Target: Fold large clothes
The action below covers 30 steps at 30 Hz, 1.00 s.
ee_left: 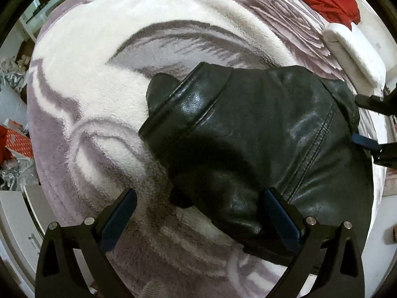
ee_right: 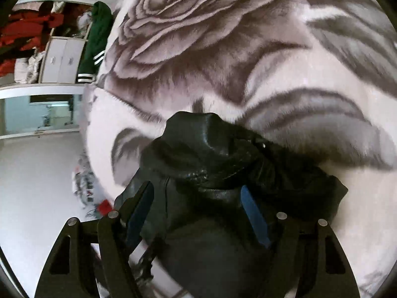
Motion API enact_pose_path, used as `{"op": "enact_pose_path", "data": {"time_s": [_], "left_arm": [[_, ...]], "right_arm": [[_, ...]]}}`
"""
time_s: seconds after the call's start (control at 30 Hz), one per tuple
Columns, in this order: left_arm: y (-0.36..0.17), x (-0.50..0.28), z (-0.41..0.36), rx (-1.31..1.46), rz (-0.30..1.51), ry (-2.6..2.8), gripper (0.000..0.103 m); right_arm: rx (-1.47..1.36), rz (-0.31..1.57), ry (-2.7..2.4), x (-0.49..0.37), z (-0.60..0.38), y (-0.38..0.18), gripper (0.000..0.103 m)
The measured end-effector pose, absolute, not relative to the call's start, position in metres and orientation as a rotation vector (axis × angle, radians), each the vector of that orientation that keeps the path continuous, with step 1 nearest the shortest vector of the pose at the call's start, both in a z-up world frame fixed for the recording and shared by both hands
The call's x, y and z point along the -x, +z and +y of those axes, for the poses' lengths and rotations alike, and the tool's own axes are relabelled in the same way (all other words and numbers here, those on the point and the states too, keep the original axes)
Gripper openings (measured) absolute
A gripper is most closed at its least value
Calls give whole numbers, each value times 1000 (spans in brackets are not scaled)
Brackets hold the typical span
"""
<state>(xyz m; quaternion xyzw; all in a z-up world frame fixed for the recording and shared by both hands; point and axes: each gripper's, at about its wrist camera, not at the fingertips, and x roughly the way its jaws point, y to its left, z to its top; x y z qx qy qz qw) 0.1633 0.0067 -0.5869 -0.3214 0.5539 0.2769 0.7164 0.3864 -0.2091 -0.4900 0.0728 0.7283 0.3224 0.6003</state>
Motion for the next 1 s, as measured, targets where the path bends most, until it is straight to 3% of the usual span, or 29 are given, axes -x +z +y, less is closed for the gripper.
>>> {"op": "enact_pose_path", "data": {"time_s": [0.13, 0.27, 0.4, 0.5, 0.6, 0.67, 0.87, 1.0], "left_arm": [[-569, -156, 10, 730, 1215, 636, 103], [-544, -147, 24, 695, 1179, 699, 103], [-561, -153, 50, 642, 1208, 782, 103], [-599, -162, 56, 640, 1295, 748, 103], [-603, -161, 52, 619, 1302, 735, 103], [-593, -157, 50, 621, 1288, 743, 103], [-573, -107, 39, 871, 1182, 676, 103], [-591, -87, 21, 1004, 1179, 618, 103]], "right_arm": [[-164, 1690, 737, -385, -204, -497, 75], [-162, 1683, 770, -365, -225, -463, 75], [-33, 1577, 665, -333, -268, -430, 75], [-1, 1609, 543, -307, -297, -446, 75], [-32, 1686, 485, -291, -317, -489, 79], [-107, 1705, 458, -291, -329, -509, 86], [-353, 1700, 578, -293, -358, -513, 86], [-638, 1788, 713, -300, -368, -560, 87]]}}
